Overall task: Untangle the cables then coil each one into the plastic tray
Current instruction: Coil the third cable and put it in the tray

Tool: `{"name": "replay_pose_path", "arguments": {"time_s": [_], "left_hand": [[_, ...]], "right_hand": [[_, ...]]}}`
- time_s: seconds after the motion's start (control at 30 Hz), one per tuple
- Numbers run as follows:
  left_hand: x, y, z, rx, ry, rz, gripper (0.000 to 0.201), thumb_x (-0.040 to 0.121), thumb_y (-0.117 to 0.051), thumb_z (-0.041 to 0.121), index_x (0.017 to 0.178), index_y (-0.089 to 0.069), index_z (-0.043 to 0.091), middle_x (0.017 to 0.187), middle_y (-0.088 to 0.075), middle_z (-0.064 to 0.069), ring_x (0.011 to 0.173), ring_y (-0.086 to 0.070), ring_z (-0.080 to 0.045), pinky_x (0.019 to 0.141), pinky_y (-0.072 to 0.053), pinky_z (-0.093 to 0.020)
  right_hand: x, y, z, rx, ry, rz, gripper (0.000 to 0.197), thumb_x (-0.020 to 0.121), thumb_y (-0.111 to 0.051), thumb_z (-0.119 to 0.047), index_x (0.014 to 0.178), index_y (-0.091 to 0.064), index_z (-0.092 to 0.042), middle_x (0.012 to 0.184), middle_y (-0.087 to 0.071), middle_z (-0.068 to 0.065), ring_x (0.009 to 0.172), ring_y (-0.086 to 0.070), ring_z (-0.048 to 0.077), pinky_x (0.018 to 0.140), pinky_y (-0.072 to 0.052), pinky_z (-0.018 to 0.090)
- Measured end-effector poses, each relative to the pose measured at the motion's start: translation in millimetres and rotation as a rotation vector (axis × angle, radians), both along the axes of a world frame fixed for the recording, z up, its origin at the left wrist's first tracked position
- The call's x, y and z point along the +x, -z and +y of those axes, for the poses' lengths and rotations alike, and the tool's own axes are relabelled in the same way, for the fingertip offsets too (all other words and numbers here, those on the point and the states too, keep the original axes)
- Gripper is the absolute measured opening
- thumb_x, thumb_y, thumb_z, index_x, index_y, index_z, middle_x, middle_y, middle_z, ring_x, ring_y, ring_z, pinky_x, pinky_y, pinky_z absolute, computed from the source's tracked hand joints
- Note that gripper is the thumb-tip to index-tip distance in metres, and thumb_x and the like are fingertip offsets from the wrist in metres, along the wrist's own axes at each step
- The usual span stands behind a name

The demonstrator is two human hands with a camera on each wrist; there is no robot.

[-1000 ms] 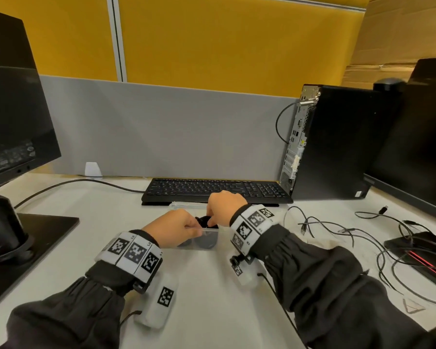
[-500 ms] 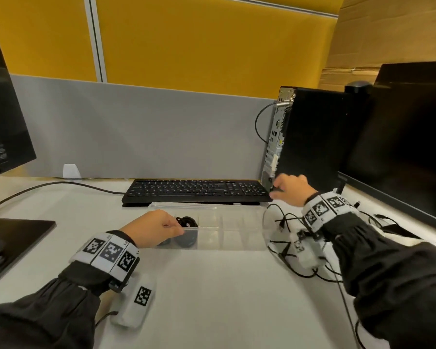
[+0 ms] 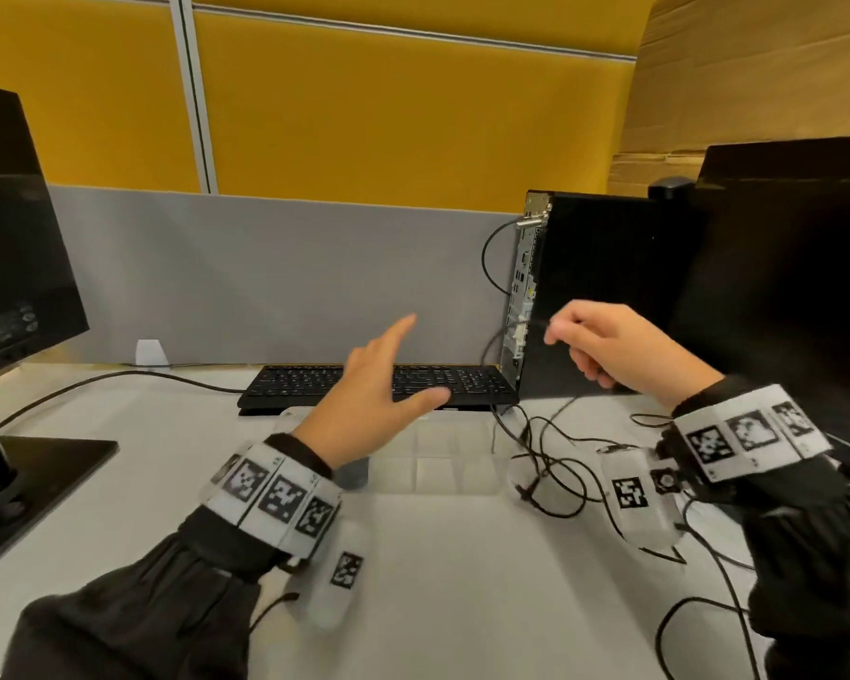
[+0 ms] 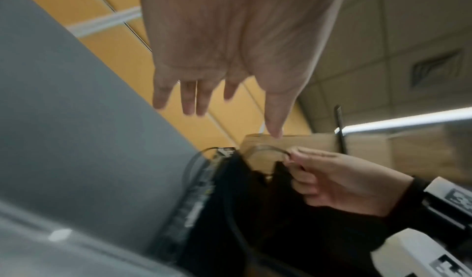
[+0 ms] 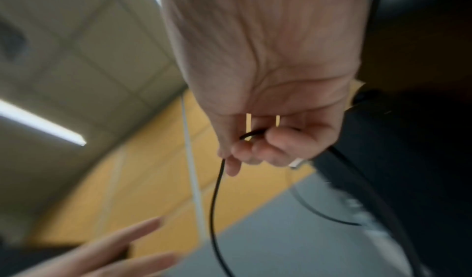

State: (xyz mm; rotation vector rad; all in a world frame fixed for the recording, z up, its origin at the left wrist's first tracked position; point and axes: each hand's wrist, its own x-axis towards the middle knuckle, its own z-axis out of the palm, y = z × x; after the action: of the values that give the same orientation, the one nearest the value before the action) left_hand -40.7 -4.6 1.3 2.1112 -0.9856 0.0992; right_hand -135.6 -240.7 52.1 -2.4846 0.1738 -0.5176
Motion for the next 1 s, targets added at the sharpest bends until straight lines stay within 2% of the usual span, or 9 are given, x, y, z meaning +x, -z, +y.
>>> {"name": "replay_pose_path", "arguments": {"time_s": [0.13,0.2,0.27,0.37,0.47,0.67,0.8,0.9,1.0], "left_hand": [[-21.5,-21.0,-44.4,-0.239,0.164,0.147,0.085,0.084,-0.064,0.038,0.146,-0.005,0.035,0.15,-0.027,0.0,0.14,-0.02,-0.012,0.102,-0.021,-0.023],[-22.6,-16.5,-58.2,-0.297,0.283,0.298,0.05,0.091,-0.057,0.027,0.135,-0.034,0.029,0.13,-0.053,-0.003,0.125,-0.047,-0.012,0.09,-0.039,-0.015],[-25.1,-9.0,-63.9,-0.366,0.36,0.421,0.013,0.097,-0.045,0.018,0.105,-0.056,0.019,0.095,-0.069,-0.005,0.092,-0.065,-0.017,0.075,-0.048,-0.017],[-29.8,1.4,-62.6,-0.448,0.447,0.643,0.024,0.101,-0.034,0.014,0.085,-0.051,0.01,0.057,-0.057,0.001,0.056,-0.059,-0.016,0.065,-0.054,-0.027],[-30.2,5.8,-54.5,-0.431,0.454,0.689,0.023,0.1,-0.031,0.009,0.084,-0.047,0.008,0.049,-0.043,0.003,0.041,-0.043,-0.01,0.053,-0.052,-0.026],[-9.0,10.9,-27.9,-0.266,0.291,0.502,0.033,0.09,-0.026,-0.011,0.08,-0.053,0.005,0.055,-0.049,-0.003,0.053,-0.059,-0.014,0.057,-0.048,-0.016],[8.4,15.9,-7.7,-0.205,0.162,0.517,0.035,0.092,-0.026,-0.008,0.079,-0.055,0.007,0.054,-0.05,0.001,0.055,-0.059,-0.016,0.058,-0.051,-0.019],[18.7,20.3,6.2,-0.196,0.122,0.565,0.032,0.096,-0.027,-0.002,0.084,-0.055,0.008,0.055,-0.048,-0.001,0.047,-0.054,-0.017,0.056,-0.047,-0.027],[15.9,22.0,8.2,-0.229,0.11,0.602,0.028,0.101,-0.03,0.008,0.089,-0.055,0.01,0.055,-0.035,0.002,0.04,-0.034,-0.007,0.046,-0.044,-0.023]], "right_hand": [[-30.1,-28.6,38.2,0.169,-0.227,-0.077,0.024,0.097,-0.042,-0.028,0.098,-0.059,-0.011,0.057,-0.05,-0.003,0.052,-0.045,0.008,0.052,-0.042,0.019],[-41.9,-36.7,45.4,0.321,-0.29,-0.163,0.023,0.098,-0.042,-0.027,0.098,-0.057,-0.009,0.058,-0.05,-0.001,0.055,-0.047,0.01,0.061,-0.051,0.021],[-49.7,-44.4,45.1,0.494,-0.317,-0.269,0.02,0.098,-0.041,-0.025,0.093,-0.055,-0.012,0.06,-0.051,0.0,0.059,-0.05,0.01,0.074,-0.056,0.03],[-50.7,-47.7,34.1,0.663,-0.318,-0.425,0.019,0.099,-0.04,-0.022,0.087,-0.053,-0.015,0.062,-0.054,-0.001,0.064,-0.054,0.011,0.084,-0.056,0.04],[-47.1,-41.2,20.4,0.71,-0.236,-0.599,0.019,0.1,-0.04,-0.021,0.087,-0.054,-0.016,0.064,-0.055,-0.003,0.072,-0.057,0.011,0.09,-0.053,0.043],[-41.6,-30.2,-16.5,0.346,0.09,-0.974,0.018,0.099,-0.041,-0.022,0.086,-0.051,-0.027,0.061,-0.059,-0.009,0.071,-0.061,0.006,0.088,-0.052,0.032],[-40.1,-23.4,-42.7,-0.026,0.25,-1.053,0.019,0.1,-0.038,-0.024,0.085,-0.045,-0.034,0.068,-0.055,-0.009,0.058,-0.049,0.001,0.062,-0.038,0.01],[-40.1,-10.4,-71.6,-0.263,0.462,-0.92,0.022,0.099,-0.035,-0.028,0.091,-0.052,-0.016,0.079,-0.057,0.008,0.083,-0.052,0.02,0.077,-0.04,0.024],[-33.1,4.4,-88.3,-0.467,0.665,-0.498,0.031,0.097,-0.036,-0.036,0.102,-0.055,-0.011,0.094,-0.058,0.018,0.095,-0.051,0.037,0.08,-0.041,0.045]]}}
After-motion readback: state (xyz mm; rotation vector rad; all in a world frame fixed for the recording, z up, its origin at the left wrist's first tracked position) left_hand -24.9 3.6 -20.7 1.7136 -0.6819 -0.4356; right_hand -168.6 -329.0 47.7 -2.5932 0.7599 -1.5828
